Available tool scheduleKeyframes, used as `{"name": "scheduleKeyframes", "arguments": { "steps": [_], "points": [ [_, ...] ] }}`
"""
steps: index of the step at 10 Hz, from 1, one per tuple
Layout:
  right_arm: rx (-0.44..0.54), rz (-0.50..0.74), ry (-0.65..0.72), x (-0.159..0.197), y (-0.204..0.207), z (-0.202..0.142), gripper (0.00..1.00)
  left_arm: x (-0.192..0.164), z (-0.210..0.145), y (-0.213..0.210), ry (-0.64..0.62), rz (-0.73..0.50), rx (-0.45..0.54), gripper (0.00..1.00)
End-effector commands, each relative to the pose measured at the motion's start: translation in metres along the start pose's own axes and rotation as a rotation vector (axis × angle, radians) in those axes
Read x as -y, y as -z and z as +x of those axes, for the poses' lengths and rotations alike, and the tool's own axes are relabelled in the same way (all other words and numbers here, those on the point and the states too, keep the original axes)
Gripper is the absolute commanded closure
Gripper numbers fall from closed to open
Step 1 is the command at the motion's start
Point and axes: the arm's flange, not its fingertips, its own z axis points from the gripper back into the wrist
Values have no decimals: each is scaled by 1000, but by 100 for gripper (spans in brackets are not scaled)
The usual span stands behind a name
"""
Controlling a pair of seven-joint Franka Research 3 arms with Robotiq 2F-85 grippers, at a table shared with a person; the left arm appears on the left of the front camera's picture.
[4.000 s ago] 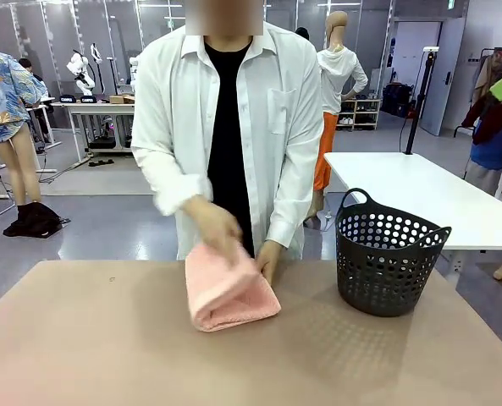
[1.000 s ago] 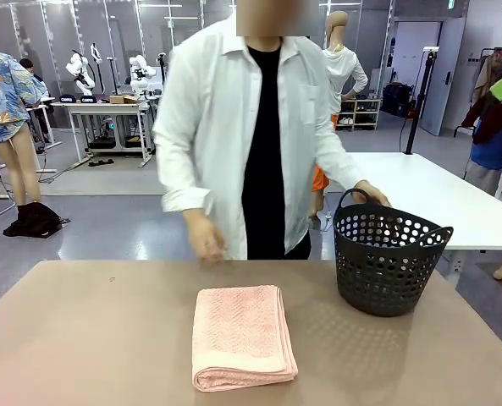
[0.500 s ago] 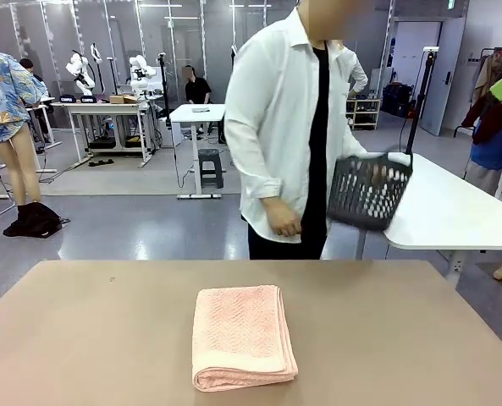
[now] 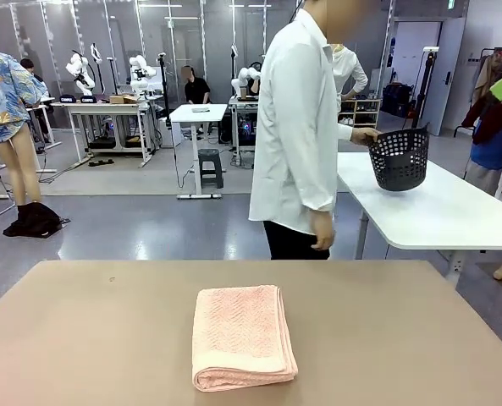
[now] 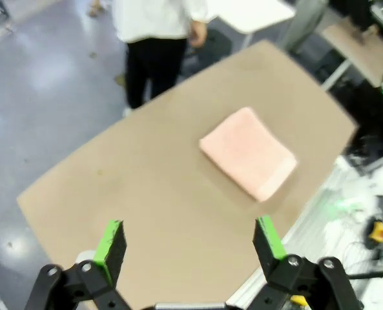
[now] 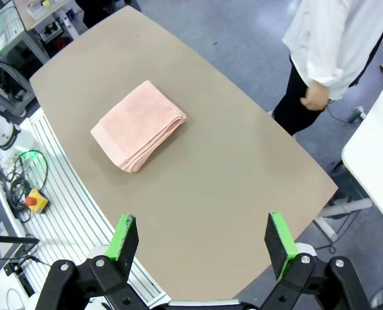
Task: Fold the towel.
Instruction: Pick up the 100 cm Hotel Towel and place it on the left side of the table.
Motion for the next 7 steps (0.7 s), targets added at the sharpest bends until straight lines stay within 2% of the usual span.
{"name": "scheduleKeyframes", "arguments": {
  "steps": [1, 2, 5, 7],
  "points": [
    [-4, -3, -1, 0, 0, 1, 0, -26, -19, 70, -94, -134, 26, 0],
    [-4, -3, -1, 0, 0, 1, 0, -36, -28, 109, -107, -147, -6, 0],
    [-4, -3, -1, 0, 0, 1, 0, -57, -63, 222, -228, -334, -67, 0],
    [-4, -3, -1, 0, 0, 1, 0, -58, -82, 291, -285, -369, -91, 0]
  ]
}}
